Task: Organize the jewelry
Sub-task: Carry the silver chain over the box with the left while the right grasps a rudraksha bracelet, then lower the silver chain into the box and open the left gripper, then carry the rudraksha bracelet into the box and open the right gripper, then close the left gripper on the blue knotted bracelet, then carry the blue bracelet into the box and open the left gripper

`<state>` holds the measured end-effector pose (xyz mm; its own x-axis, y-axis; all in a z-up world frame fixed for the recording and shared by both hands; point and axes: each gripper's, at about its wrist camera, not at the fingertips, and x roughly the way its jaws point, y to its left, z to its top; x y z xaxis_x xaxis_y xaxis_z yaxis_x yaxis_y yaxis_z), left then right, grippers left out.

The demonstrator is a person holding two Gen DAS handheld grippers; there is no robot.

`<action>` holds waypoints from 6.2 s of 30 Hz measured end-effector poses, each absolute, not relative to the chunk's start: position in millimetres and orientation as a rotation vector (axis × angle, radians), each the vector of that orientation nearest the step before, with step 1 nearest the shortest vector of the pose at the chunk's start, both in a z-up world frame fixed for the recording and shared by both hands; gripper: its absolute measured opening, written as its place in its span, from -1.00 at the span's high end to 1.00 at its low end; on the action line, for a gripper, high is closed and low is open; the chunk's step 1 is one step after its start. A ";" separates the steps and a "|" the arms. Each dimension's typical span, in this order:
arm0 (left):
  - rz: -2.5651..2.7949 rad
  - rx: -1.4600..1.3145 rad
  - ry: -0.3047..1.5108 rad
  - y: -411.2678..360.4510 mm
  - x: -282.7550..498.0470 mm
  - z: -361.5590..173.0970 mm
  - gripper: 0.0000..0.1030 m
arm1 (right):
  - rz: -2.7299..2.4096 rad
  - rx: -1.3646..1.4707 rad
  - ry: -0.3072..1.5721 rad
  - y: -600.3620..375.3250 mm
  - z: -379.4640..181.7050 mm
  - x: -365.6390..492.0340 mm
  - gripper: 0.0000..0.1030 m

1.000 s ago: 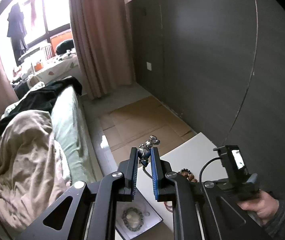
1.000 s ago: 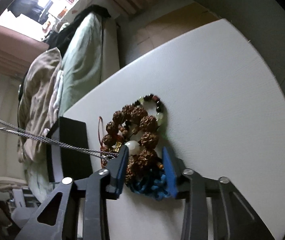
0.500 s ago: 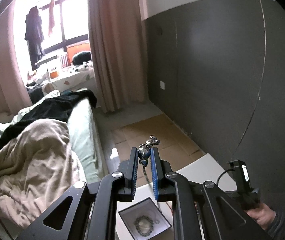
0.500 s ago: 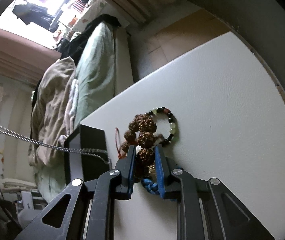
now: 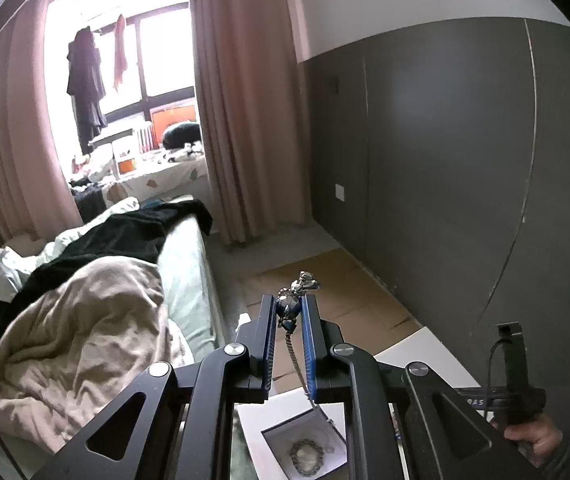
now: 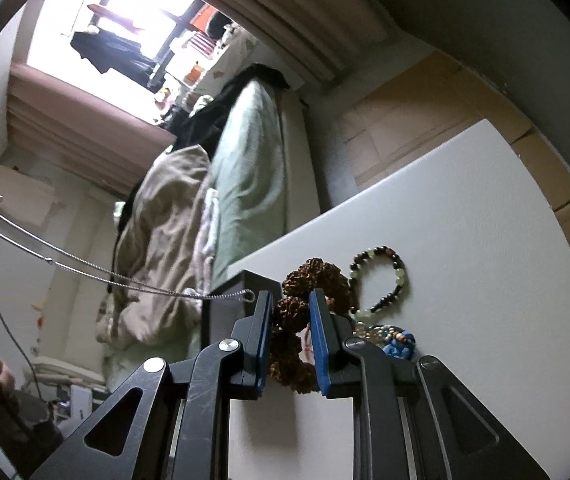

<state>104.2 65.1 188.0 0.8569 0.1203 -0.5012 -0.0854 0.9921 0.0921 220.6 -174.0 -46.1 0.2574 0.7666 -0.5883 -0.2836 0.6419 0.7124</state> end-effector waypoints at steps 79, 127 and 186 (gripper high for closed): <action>0.236 -0.625 0.660 161.9 68.8 -9.0 -0.37 | 0.915 0.388 0.894 -50.4 -23.6 177.6 0.59; -0.138 -0.256 1.003 -49.5 170.6 -60.2 0.10 | 0.469 0.543 1.144 -251.9 -53.2 227.4 -0.54; 0.040 -0.501 0.778 99.9 121.4 -29.2 0.79 | 0.533 0.266 1.285 -148.2 -98.5 217.7 -0.54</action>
<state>121.4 99.9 -29.2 0.7179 -0.1465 -0.6806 -0.2159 0.8826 -0.4176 217.7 -148.2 -98.5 0.1833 0.5162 -0.8366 -0.2280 0.8502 0.4746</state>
